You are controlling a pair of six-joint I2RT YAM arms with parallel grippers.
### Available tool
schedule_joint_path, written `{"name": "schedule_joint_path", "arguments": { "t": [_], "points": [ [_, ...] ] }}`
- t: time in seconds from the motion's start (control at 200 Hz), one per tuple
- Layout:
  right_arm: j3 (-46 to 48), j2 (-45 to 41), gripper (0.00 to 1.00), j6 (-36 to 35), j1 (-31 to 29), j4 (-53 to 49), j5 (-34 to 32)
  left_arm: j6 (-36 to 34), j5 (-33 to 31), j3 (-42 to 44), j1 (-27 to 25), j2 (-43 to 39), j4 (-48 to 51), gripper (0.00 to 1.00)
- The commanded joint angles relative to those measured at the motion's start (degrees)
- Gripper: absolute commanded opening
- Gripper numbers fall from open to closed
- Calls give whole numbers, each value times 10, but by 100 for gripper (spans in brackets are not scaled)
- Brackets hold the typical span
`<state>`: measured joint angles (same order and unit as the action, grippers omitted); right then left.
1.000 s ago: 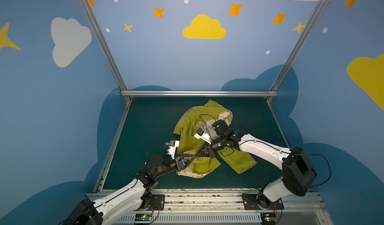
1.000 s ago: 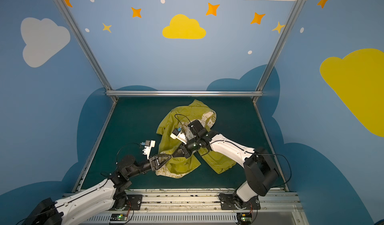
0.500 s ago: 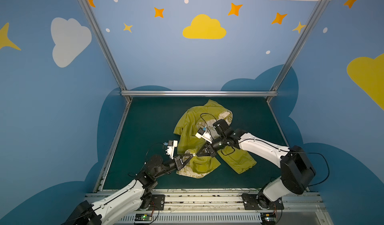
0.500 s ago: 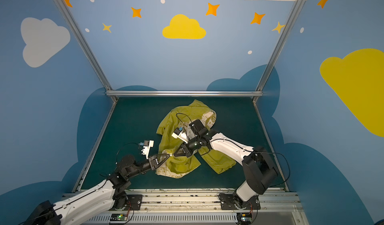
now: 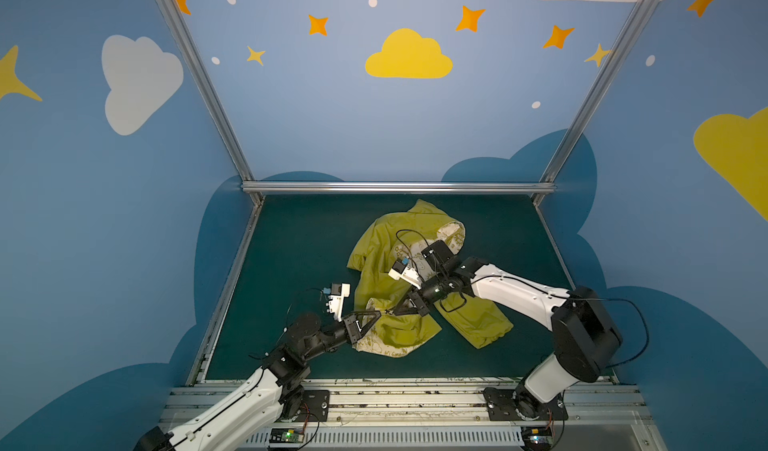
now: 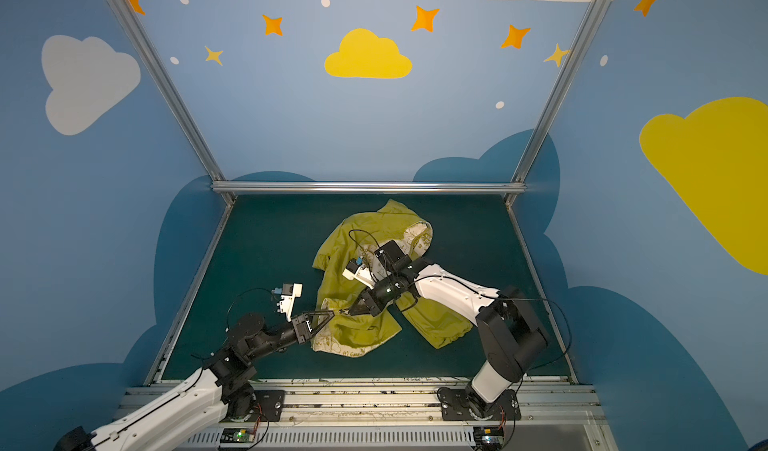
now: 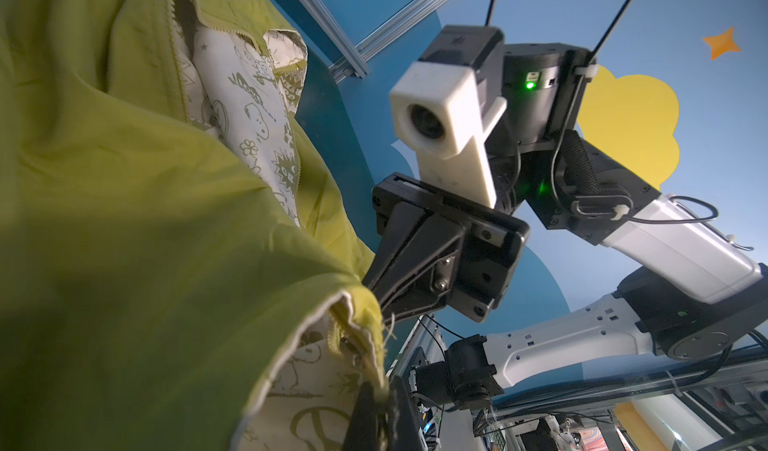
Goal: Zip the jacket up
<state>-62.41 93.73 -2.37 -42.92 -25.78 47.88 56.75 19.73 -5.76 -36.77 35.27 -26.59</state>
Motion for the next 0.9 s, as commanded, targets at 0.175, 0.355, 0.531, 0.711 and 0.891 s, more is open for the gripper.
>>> {"name": "schedule_joint_path", "arguments": {
  "t": [0.175,0.355,0.531,0.711,0.891],
  "points": [
    [-14,11,0,0,15,-53,-47,-10,7,-14,10,2,7,3],
    [-25,11,0,-1,29,-103,-95,-14,-7,-9,26,-46,86,3],
    [0,-8,13,12,15,-19,-32,-17,-4,0,31,-81,109,3],
    [7,-9,32,70,0,75,-34,-22,10,-7,31,-57,155,3],
    [13,28,34,71,-4,85,-39,-65,-37,-37,31,-59,320,3]
  ]
}}
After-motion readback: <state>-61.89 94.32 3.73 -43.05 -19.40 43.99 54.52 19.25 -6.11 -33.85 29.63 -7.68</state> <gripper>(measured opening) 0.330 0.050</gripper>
